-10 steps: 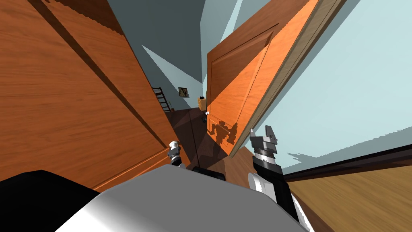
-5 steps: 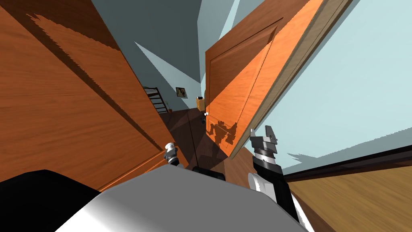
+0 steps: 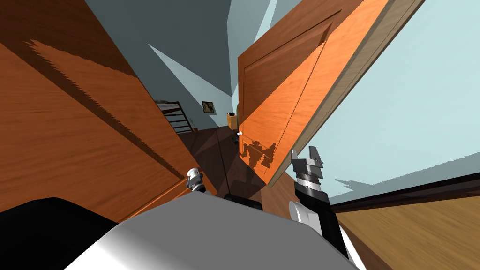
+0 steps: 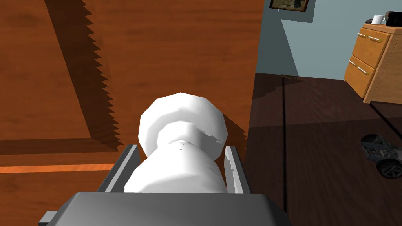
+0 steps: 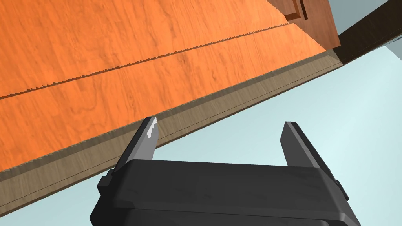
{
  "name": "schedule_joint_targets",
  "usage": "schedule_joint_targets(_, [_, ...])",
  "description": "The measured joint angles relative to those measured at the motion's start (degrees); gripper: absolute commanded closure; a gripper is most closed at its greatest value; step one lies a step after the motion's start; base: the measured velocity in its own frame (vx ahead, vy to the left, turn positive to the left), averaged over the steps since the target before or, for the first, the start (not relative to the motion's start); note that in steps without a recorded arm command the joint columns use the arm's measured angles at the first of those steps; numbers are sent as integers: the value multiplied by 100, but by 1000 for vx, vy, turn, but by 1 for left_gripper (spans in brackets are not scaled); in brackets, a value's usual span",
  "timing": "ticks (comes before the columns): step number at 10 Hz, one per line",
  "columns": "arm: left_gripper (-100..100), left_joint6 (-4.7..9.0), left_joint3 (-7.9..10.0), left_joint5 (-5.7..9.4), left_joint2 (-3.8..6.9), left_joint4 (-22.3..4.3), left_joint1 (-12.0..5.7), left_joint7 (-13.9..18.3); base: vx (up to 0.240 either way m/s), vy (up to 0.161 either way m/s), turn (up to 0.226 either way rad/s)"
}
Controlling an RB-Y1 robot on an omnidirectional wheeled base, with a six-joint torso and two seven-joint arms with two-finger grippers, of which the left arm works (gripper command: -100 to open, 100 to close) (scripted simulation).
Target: Push the door open
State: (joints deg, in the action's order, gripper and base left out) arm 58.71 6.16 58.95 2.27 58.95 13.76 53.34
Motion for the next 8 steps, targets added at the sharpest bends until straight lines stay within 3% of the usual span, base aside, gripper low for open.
schedule_joint_targets(2, [100,3,73,49,-9,93,116,35,76,38,-37])
schedule_joint_targets(3, [100,-77,140,113,-96,351,266,-101,76,39,-26])
schedule_joint_targets(5, [100,-46,268,184,-69,236,204,-78,117,51,-69])
schedule_joint_targets(8, [100,32,509,321,-158,266,300,-72,162,85,-40])
